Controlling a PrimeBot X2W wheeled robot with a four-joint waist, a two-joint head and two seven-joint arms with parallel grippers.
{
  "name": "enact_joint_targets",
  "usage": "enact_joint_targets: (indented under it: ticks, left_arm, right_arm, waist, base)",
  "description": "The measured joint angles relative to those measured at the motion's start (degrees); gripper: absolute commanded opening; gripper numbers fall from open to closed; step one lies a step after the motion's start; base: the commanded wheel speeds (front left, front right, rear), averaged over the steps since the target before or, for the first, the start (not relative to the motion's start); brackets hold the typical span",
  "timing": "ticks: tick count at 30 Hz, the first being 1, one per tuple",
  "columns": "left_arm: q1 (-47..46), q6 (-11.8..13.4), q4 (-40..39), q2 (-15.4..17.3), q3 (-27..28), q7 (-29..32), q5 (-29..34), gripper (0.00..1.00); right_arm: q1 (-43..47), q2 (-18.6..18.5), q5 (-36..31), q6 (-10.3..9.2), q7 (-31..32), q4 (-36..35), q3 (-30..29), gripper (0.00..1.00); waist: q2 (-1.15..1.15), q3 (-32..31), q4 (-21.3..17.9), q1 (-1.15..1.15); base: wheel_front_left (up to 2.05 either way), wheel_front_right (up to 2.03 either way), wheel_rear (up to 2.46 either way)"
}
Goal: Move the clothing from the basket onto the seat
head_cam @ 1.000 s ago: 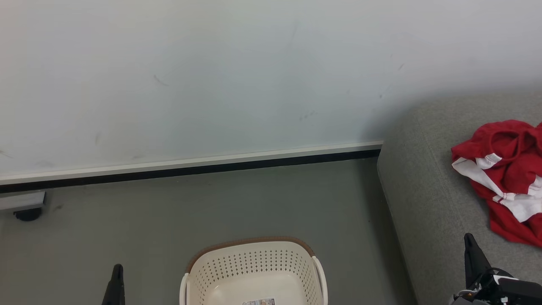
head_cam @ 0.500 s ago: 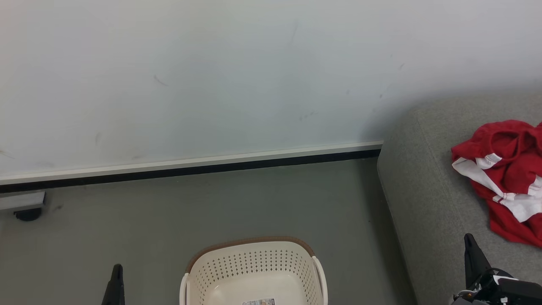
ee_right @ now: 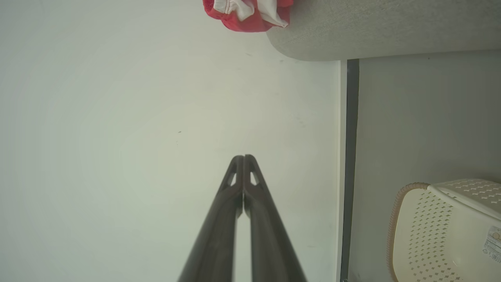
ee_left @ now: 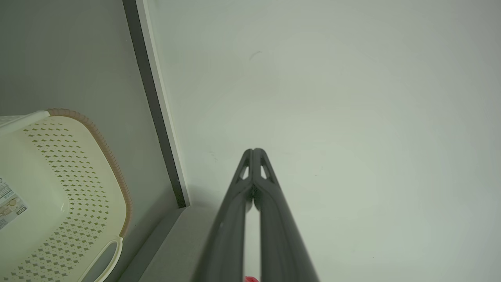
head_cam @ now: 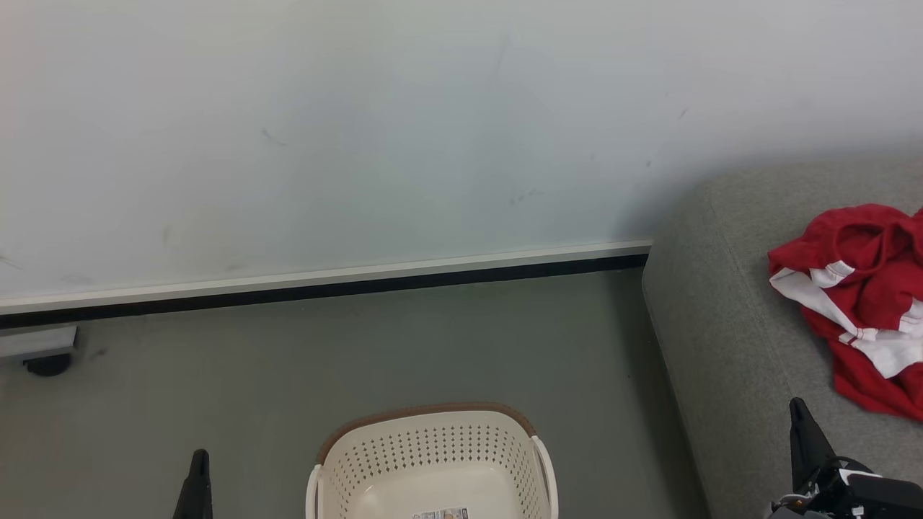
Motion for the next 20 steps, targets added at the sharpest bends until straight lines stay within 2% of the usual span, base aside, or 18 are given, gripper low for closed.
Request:
enact_joint_targets:
  ticks: [20]
  left_arm:
    - [-0.01,0.0,0.0,-0.08,0.19,0.22,0.08,0.0]
  right_arm:
    - [-0.02,0.24,-0.34,0.0,0.24,0.0,-0.33,0.0]
  waist:
    - [0.0,0.0,0.0,0.0]
  base:
    - [0.0,0.0,0.0]
